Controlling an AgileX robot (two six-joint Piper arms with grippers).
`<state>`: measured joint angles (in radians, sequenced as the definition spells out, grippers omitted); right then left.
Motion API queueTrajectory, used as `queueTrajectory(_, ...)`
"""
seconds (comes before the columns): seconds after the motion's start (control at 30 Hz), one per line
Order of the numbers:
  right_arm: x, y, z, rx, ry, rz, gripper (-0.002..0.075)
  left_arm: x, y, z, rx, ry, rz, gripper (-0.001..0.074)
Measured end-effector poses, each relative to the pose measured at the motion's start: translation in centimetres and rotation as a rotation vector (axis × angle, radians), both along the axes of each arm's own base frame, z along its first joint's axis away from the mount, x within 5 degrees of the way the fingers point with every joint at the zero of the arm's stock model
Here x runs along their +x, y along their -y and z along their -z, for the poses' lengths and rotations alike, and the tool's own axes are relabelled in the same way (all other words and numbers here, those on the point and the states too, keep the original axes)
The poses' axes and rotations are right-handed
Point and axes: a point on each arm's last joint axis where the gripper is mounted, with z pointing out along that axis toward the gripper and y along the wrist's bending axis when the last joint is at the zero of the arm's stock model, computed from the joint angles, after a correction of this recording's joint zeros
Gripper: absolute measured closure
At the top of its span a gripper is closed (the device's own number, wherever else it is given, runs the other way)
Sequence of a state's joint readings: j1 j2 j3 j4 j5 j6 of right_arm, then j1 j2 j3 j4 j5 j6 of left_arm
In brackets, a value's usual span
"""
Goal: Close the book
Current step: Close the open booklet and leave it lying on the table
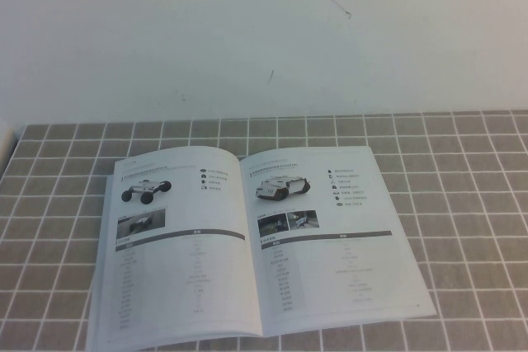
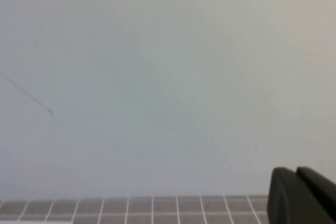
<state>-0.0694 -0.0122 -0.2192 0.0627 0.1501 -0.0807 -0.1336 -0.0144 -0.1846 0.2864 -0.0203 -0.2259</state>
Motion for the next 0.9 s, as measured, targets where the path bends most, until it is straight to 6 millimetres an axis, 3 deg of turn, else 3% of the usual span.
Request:
queueTrajectory(0.23,0.0,-0.2,-1.7,0.008,-0.278,-0.025,0.0729,0.5,-0.8,-2.2,-0.115,-0.320,-0.081,0.0738)
queueTrajectory(0.47,2.6,-1.4,-3.2,-0.081,-0.557,-0.197,0.0729,3.7,0.0,-0.2,-0.275,-0.673,-0.069,0.0738)
queueTrajectory(0.63,5.9,-2.7,-3.2,-0.047,-0.663,-0.394,0.0729,5.6,0.5,0.8,-0.301,-0.799,-0.072,0.0738)
queueTrajectory(0.9,12.8,-4.2,-2.2,0.044,-0.613,-0.616,0.0729,8.3,1.2,3.5,-0.489,-0.860,-0.064,0.0738)
